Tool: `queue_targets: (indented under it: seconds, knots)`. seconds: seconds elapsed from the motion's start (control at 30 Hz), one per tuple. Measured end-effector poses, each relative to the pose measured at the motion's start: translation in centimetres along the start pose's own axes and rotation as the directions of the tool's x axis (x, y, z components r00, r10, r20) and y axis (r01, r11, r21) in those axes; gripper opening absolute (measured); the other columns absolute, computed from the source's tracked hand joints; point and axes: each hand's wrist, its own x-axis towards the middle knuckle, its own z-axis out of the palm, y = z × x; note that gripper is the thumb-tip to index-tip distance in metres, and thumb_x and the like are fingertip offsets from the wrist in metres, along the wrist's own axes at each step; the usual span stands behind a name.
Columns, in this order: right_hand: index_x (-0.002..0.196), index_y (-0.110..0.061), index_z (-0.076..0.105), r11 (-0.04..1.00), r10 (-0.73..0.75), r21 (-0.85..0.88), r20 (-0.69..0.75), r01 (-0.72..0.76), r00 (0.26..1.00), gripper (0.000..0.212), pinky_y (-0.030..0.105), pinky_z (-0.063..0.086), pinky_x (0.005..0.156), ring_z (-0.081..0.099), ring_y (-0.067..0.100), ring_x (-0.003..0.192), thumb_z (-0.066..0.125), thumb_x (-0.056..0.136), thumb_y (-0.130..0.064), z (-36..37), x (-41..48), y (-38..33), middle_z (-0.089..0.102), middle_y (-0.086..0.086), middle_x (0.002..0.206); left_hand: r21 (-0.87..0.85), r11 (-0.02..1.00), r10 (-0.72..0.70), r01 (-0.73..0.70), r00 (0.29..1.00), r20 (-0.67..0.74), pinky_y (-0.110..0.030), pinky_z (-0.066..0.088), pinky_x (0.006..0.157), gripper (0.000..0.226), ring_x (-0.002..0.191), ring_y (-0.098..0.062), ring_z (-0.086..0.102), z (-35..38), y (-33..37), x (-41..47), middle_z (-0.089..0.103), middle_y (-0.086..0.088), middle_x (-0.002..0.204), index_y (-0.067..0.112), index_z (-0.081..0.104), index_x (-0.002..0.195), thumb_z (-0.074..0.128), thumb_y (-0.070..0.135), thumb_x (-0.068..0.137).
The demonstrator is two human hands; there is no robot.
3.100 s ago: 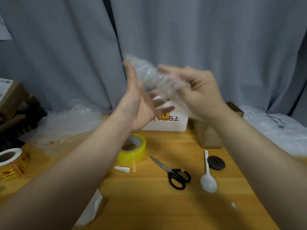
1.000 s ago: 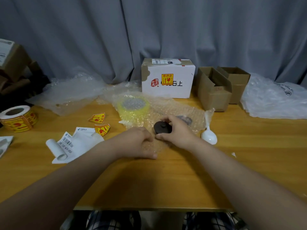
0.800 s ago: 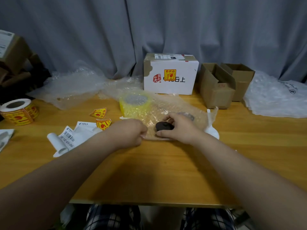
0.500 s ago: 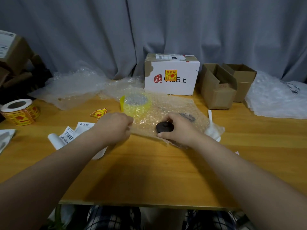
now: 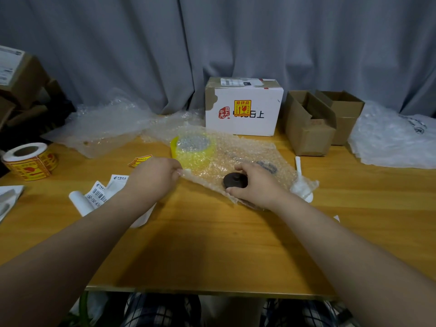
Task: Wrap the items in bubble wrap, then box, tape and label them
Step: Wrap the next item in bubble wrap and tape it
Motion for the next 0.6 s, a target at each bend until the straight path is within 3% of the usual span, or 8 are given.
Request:
queue_targets:
  seconds: [0.1, 0.17, 0.27, 0.33, 0.4, 0.43, 0.53, 0.6]
  knots:
    - [0.134, -0.017, 0.049, 1.0, 0.008, 0.019, 0.032, -0.008, 0.999, 0.062, 0.036, 0.046, 0.097, 0.052, 0.021, 0.115, 0.071, 0.081, -0.041, -0.1, 0.1, 0.0, 0.053, 0.002, 0.128, -0.475, 0.879, -0.071, 0.039, 0.996, -0.05, -0.041, 0.054, 0.081, 0.022, 0.083, -0.023, 0.067, 0.1, 0.1, -0.2, 0.071, -0.008, 0.088, 0.016, 0.067, 0.109, 0.05, 0.014, 0.095]
    - [0.135, -0.018, 0.05, 0.996, 0.017, 0.088, 0.045, -0.02, 0.999, 0.064, 0.036, 0.048, 0.095, 0.054, 0.021, 0.114, 0.074, 0.08, -0.04, -0.2, 0.1, 0.2, 0.056, 0.001, 0.127, -0.645, 0.764, -0.085, 0.008, 0.992, -0.088, -0.041, 0.054, 0.084, 0.018, 0.081, -0.02, 0.067, 0.2, 0.8, -0.3, 0.07, -0.004, 0.083, 0.019, 0.067, 0.102, 0.052, 0.014, 0.095]
    - [0.14, -0.019, 0.044, 0.981, 0.027, 0.191, 0.07, -0.04, 0.997, 0.071, 0.034, 0.048, 0.098, 0.054, 0.021, 0.118, 0.076, 0.079, -0.035, -0.7, -0.4, 0.2, 0.054, 0.0, 0.133, -0.723, 0.678, -0.018, -0.136, 0.979, -0.201, -0.042, 0.053, 0.086, 0.015, 0.086, -0.014, 0.063, 0.7, 3.2, 0.4, 0.065, 0.01, 0.088, 0.024, 0.065, 0.097, 0.053, 0.015, 0.095]
    - [0.136, -0.019, 0.047, 0.969, 0.033, 0.242, 0.093, -0.055, 0.995, 0.061, 0.035, 0.051, 0.093, 0.058, 0.02, 0.112, 0.074, 0.082, -0.029, -1.2, -0.8, 0.3, 0.057, 0.001, 0.128, -0.748, 0.625, 0.059, -0.225, 0.969, -0.242, -0.039, 0.054, 0.085, 0.015, 0.089, -0.01, 0.061, 1.2, 5.6, 1.0, 0.063, 0.017, 0.091, 0.026, 0.064, 0.095, 0.054, 0.015, 0.095]
    - [0.124, -0.017, 0.055, 0.964, -0.015, 0.267, 0.11, -0.015, 0.994, 0.041, 0.033, 0.055, 0.078, 0.064, 0.02, 0.097, 0.07, 0.086, -0.019, -1.6, -1.2, 0.4, 0.062, 0.002, 0.114, -0.734, 0.628, 0.134, -0.259, 0.965, -0.226, -0.024, 0.053, 0.08, 0.016, 0.087, -0.011, 0.061, 1.7, 8.0, 1.4, 0.067, 0.008, 0.097, 0.025, 0.065, 0.1, 0.054, 0.014, 0.094]
    - [0.118, -0.016, 0.059, 0.967, -0.054, 0.255, 0.097, 0.028, 0.994, 0.032, 0.034, 0.054, 0.079, 0.064, 0.021, 0.096, 0.067, 0.087, -0.014, -1.7, -1.4, 0.5, 0.063, 0.002, 0.11, -0.742, 0.617, 0.169, -0.262, 0.965, -0.2, -0.016, 0.049, 0.075, 0.019, 0.085, -0.012, 0.061, 2.0, 8.9, 1.5, 0.068, 0.0, 0.101, 0.024, 0.064, 0.108, 0.054, 0.014, 0.095]
    - [0.101, -0.019, 0.064, 0.971, -0.038, 0.234, -0.07, 0.053, 0.997, 0.018, 0.036, 0.051, 0.086, 0.062, 0.022, 0.097, 0.057, 0.09, -0.007, -1.9, -2.0, 1.5, 0.063, 0.003, 0.107, -0.798, 0.564, 0.222, -0.21, 0.97, -0.098, -0.013, 0.047, 0.074, 0.045, 0.086, -0.011, 0.062, 2.7, 10.3, 1.5, 0.057, 0.0, 0.112, 0.024, 0.041, 0.136, 0.056, 0.018, 0.094]
    - [0.105, -0.021, 0.062, 0.982, 0.168, 0.133, -0.25, -0.138, 0.953, 0.016, 0.034, 0.049, 0.085, 0.059, 0.021, 0.099, 0.054, 0.093, -0.016, -3.0, -2.4, 2.4, 0.06, 0.002, 0.112, -0.678, 0.701, 0.177, -0.222, 0.975, -0.135, -0.02, 0.045, 0.084, 0.046, 0.098, -0.014, 0.057, 3.2, 9.7, 1.7, 0.05, 0.003, 0.112, 0.019, 0.04, 0.134, 0.058, 0.022, 0.092]
